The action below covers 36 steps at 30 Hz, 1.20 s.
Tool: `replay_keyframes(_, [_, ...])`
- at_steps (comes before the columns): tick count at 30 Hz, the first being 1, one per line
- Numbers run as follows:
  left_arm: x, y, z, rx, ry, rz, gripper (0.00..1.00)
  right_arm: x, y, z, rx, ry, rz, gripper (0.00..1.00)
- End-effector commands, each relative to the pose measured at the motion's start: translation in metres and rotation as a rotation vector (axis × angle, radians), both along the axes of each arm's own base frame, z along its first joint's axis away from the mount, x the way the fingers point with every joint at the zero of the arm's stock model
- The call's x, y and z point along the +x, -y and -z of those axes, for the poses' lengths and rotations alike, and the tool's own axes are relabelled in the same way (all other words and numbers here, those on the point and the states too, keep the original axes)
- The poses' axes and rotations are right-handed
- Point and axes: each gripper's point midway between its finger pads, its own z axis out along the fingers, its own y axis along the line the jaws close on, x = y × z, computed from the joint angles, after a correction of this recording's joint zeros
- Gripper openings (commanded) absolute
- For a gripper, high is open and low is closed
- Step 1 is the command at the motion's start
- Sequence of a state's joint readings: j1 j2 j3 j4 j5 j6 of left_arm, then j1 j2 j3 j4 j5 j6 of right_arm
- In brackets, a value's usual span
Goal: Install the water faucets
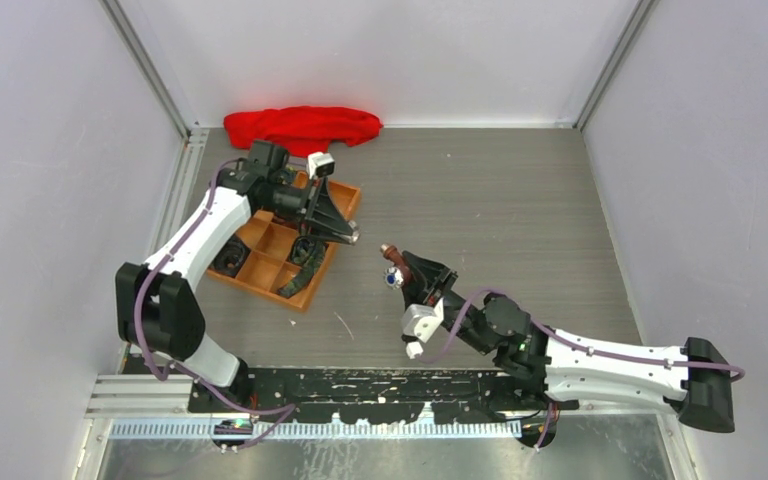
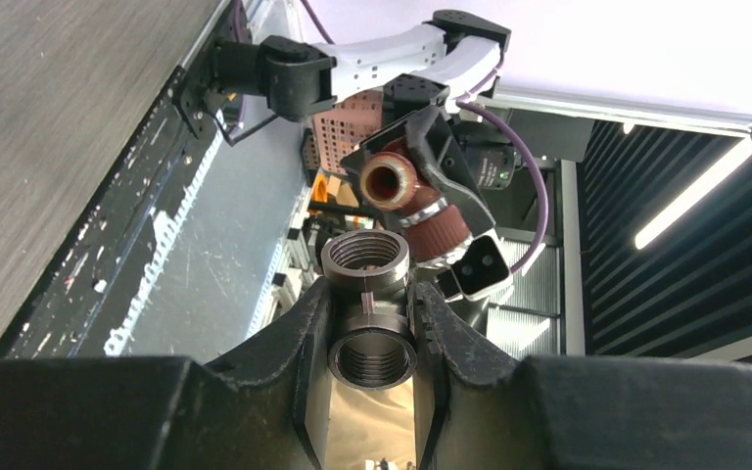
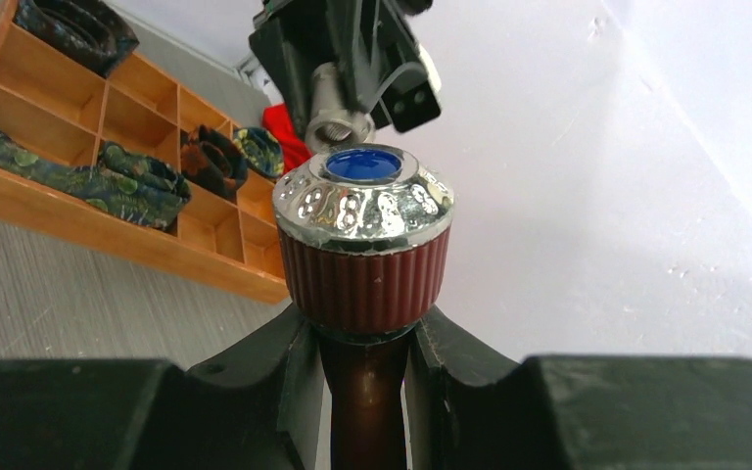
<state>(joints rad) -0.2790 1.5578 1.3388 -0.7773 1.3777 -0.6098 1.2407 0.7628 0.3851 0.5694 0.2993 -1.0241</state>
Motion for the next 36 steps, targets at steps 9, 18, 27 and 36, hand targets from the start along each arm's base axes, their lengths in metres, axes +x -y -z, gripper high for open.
replay_keyframes(9, [-0.029,0.016,-0.011,-0.098,-0.056,0.16,0.0,-0.017,-0.004,-0.022,-0.056,0.081,-0.079,0.0])
replay_keyframes(18, [-0.025,0.019,-0.008,-0.116,-0.072,0.189,0.0,-0.015,0.001,-0.025,-0.072,0.215,-0.023,0.0])
replay_keyframes(27, [-0.022,0.021,-0.014,-0.171,-0.052,0.204,0.0,-0.017,0.002,-0.029,-0.144,0.329,0.049,0.0])
replay_keyframes(36, [-0.023,0.023,-0.018,-0.258,-0.114,0.144,0.0,-0.022,-0.003,-0.03,-0.189,0.408,0.052,0.0])
